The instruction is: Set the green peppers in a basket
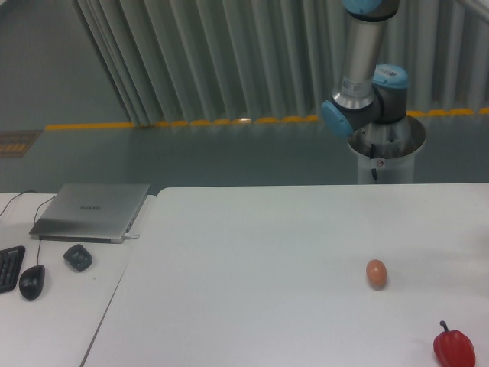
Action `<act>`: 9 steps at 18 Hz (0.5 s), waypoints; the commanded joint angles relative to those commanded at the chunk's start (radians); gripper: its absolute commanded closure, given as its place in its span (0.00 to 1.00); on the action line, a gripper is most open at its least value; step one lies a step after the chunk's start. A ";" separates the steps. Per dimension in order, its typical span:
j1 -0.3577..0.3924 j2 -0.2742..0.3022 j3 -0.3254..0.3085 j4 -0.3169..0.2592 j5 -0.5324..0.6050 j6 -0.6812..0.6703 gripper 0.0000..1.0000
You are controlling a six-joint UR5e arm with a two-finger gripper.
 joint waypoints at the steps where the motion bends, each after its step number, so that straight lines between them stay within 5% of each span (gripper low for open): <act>1: 0.003 0.005 -0.002 0.002 0.000 -0.001 0.00; 9: -0.035 0.031 -0.012 0.012 -0.104 -0.149 0.00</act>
